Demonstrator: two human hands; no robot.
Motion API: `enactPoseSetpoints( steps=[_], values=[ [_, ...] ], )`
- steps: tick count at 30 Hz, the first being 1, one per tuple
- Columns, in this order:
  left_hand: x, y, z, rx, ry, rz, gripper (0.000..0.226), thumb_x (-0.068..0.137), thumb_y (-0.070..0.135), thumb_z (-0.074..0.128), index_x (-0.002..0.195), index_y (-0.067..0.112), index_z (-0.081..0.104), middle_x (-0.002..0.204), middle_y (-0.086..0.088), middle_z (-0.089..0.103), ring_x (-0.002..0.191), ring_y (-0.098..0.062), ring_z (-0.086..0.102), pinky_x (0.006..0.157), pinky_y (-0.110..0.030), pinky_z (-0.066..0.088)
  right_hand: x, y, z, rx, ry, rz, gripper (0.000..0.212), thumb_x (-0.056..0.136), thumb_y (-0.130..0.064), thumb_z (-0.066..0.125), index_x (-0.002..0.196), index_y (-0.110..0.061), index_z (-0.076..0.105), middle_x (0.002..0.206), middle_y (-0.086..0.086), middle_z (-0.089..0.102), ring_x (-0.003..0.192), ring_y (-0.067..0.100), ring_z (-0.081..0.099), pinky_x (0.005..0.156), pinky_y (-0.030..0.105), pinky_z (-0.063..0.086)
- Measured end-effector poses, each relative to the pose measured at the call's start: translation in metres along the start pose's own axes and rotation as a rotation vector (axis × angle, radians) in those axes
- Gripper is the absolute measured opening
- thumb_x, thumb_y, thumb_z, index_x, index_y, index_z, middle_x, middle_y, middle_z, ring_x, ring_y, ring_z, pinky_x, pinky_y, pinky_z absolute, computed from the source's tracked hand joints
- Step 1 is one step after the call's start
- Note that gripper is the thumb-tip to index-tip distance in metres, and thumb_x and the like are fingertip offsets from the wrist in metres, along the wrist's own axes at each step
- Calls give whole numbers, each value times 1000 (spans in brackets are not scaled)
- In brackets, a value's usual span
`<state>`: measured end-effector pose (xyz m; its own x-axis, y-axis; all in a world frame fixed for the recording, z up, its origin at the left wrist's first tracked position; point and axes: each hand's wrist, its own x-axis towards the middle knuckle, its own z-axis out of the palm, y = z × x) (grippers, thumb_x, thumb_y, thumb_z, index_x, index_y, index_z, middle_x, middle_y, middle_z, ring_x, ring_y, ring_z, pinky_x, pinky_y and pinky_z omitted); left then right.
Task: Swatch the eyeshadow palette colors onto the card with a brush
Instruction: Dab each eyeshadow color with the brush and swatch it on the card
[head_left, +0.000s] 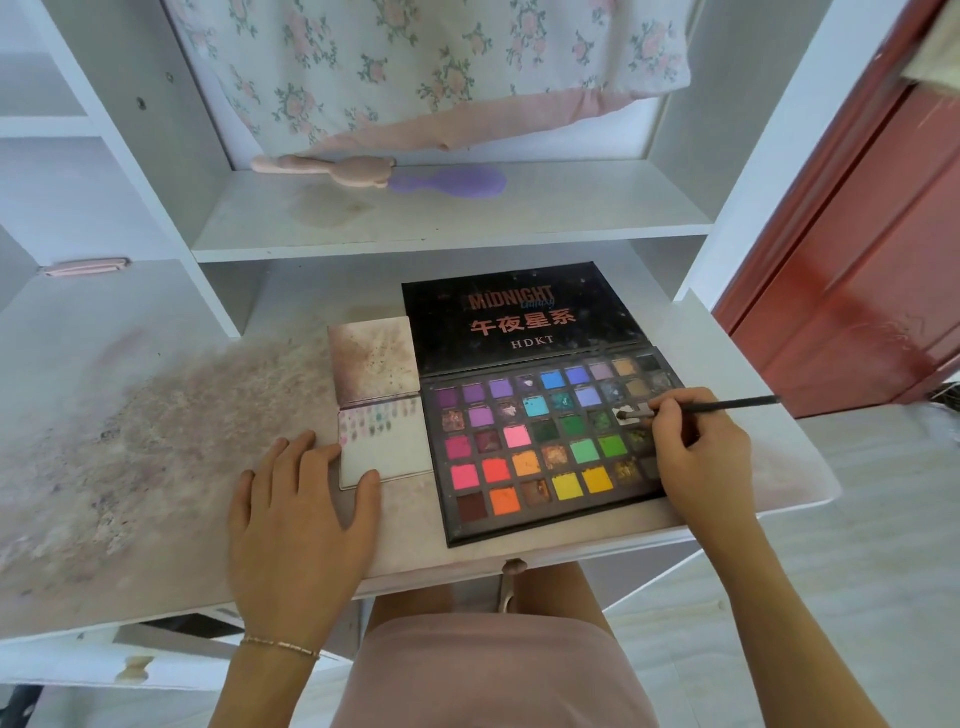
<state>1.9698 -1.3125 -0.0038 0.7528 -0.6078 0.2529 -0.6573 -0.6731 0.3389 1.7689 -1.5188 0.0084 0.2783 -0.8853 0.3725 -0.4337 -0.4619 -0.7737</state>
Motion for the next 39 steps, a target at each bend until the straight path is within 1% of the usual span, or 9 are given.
enactPoseSetpoints(
  steps=[2, 7, 10, 14, 17, 21, 27, 34, 39],
  values=[
    [0, 0, 0, 6, -5, 2, 67, 79, 55, 30, 112, 7, 61, 128, -16, 56, 125, -35, 46, 106, -53, 29, 0, 0, 0, 23, 35, 18, 21, 88, -3, 47, 75, -20, 51, 56, -6, 54, 54, 1, 53, 49, 3, 39],
    [0, -1, 0, 12, -12, 0, 68, 78, 56, 29, 113, 7, 61, 129, -16, 55, 125, -34, 45, 107, -52, 28, 1, 1, -1, 68, 35, 24, 18, 88, -5, 47, 79, -19, 53, 60, -7, 56, 60, 3, 56, 52, 3, 41],
    [0, 0, -1, 16, -12, -3, 69, 78, 56, 29, 113, 6, 61, 129, -16, 55, 125, -34, 45, 107, -52, 28, 0, 1, 0, 43, 29, 26, 20, 87, -3, 48, 75, -18, 53, 55, -7, 54, 53, 0, 55, 48, 1, 38],
    [0, 1, -2, 24, -23, -5, 70, 77, 56, 28, 114, 7, 61, 130, -15, 54, 126, -34, 45, 108, -51, 27, 0, 1, -2, 105, 50, 28, 30, 88, -4, 47, 71, -29, 51, 59, -5, 57, 57, 4, 57, 51, 5, 42],
    [0, 0, -2, 22, -23, -6, 70, 77, 56, 28, 114, 6, 61, 130, -15, 54, 126, -34, 45, 108, -51, 26, 1, 0, -2, 57, 18, 38, 26, 87, -6, 47, 72, -26, 51, 57, -5, 56, 57, 5, 56, 50, 5, 42],
    [0, 1, -2, 18, -20, -5, 70, 77, 56, 28, 113, 6, 61, 129, -16, 55, 125, -34, 45, 107, -51, 27, -2, -4, -3, 133, 64, 58, 34, 88, -2, 46, 70, -31, 50, 58, -3, 56, 57, 8, 56, 50, 9, 44],
    [1, 0, -3, 11, -33, -8, 71, 77, 57, 26, 115, 8, 61, 131, -15, 54, 127, -33, 44, 109, -50, 26, -7, -25, 11, 289, -73, 50, 28, 90, -5, 44, 75, -28, 53, 68, -7, 61, 68, -4, 61, 52, 9, 48],
    [0, 0, -3, -1, -22, -1, 66, 79, 54, 28, 111, 8, 62, 128, -13, 56, 125, -32, 46, 107, -50, 27, -17, -70, 58, 361, -279, -48, 24, 89, -8, 50, 78, -30, 51, 66, 1, 60, 61, 15, 59, 56, 25, 48],
    [-1, -1, -2, -5, -14, 3, 60, 80, 51, 32, 109, 10, 64, 125, -13, 58, 123, -32, 48, 106, -50, 30, -19, -92, 91, 335, -398, -88, 11, 88, -15, 54, 79, -22, 53, 67, 2, 60, 60, 7, 54, 54, 14, 43]
  ],
)
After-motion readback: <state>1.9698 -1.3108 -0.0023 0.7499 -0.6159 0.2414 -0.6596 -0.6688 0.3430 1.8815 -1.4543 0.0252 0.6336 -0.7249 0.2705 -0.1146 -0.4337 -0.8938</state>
